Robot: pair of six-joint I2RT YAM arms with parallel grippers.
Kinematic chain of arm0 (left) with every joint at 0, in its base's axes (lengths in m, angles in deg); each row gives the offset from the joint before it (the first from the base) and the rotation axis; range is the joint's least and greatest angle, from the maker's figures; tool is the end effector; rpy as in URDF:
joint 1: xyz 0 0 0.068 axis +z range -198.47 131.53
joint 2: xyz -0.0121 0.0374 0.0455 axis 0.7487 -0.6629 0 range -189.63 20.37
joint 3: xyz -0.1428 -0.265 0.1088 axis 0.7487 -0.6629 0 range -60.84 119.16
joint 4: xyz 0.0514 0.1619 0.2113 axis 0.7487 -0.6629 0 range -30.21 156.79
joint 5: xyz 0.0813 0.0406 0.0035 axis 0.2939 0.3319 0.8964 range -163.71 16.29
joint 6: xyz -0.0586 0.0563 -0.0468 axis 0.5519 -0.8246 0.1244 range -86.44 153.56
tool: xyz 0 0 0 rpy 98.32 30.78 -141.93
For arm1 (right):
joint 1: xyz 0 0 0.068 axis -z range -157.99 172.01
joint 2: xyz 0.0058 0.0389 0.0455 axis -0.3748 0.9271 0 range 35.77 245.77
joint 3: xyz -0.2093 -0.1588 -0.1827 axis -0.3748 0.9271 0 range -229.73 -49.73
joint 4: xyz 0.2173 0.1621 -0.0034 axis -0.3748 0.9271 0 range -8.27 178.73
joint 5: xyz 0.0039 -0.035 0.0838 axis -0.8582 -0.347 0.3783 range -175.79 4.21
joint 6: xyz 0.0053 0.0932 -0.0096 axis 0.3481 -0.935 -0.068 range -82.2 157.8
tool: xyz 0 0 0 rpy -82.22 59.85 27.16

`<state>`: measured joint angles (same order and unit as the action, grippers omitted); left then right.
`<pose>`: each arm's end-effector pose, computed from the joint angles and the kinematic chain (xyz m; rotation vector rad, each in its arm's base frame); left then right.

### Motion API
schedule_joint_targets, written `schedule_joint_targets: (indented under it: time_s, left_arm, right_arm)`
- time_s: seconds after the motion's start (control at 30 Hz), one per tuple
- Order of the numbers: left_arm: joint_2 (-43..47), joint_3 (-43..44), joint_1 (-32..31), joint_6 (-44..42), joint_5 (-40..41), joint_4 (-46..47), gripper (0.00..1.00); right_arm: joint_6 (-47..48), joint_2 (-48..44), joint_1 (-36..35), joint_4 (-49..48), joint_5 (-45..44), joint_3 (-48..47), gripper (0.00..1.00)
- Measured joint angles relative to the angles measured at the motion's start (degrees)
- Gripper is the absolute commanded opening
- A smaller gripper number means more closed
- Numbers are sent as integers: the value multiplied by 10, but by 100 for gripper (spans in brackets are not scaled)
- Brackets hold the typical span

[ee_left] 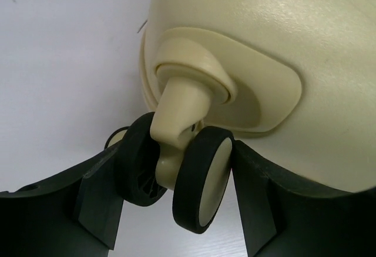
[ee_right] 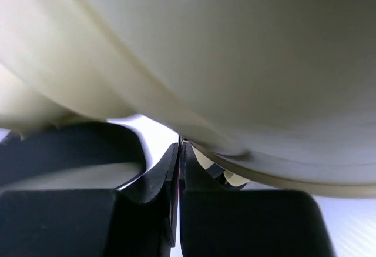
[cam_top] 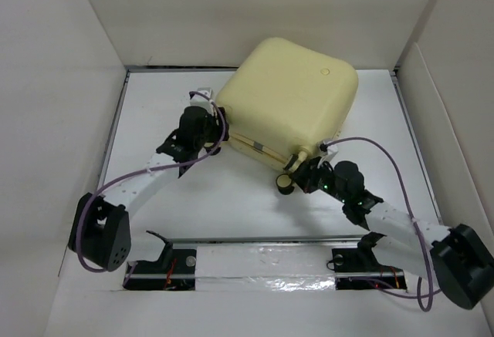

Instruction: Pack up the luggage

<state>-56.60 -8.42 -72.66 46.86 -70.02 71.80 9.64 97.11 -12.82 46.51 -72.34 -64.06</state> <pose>0.3269 -0.1408 0.3136 0.1393 1.9242 -0.3789 0.1865 0.1539 0.2099 -0.2885 1.8610 0.9846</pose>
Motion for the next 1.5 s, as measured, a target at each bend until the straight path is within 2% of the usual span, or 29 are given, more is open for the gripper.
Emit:
schedule_joint_targets:
  time_s: [0.07,0.17,0.27,0.37,0.5,0.57,0.67,0.7,0.77,0.8,0.9,0.93,1.03,1.17,1.33,1.5]
  left_arm:
    - [21,-37,-44,29,36,33,0]
    - [48,-87,-121,75,81,63,0]
    - [46,-118,-229,127,11,109,0]
    - [44,-125,-289,160,-45,160,0]
    - [42,-109,-293,177,-72,211,0]
    - [43,-95,-293,175,-73,219,0]
    - [50,-89,-293,172,-75,226,0]
    - [51,-87,-293,171,-80,225,5]
    - [46,-81,-294,166,-93,221,21]
    - [41,-78,-294,164,-101,220,38]
    - [12,-68,-294,162,-129,222,55]
    - [-2,-63,-294,162,-141,221,57]
    - [-54,-35,-294,170,-179,228,58]
    - [-113,16,-286,174,-207,238,56]
    - [-175,96,-281,194,-232,227,52]
    - [-242,202,-289,222,-267,166,51]
  right_arm:
    - [24,-51,21,98,-18,-16,0]
    - [40,-107,76,181,-43,-22,0]
    - [61,-108,92,205,-76,-38,0]
    - [66,-96,60,172,-130,-29,0]
    - [66,-63,-59,78,-252,4,0]
    - [67,-54,-98,37,-291,19,0]
    - [64,-79,-118,8,-321,45,0]
    - [61,-99,-121,15,-326,50,0]
    - [56,-133,-122,34,-334,51,0]
    - [54,-146,-122,41,-335,51,0]
    - [41,-164,-122,59,-335,51,0]
    - [35,-167,-122,63,-335,51,0]
    - [20,-171,-139,61,-353,55,0]
    - [18,-156,-177,47,-418,62,0]
    - [34,-73,-221,-34,-509,61,0]
    - [55,5,-241,-113,-595,50,0]
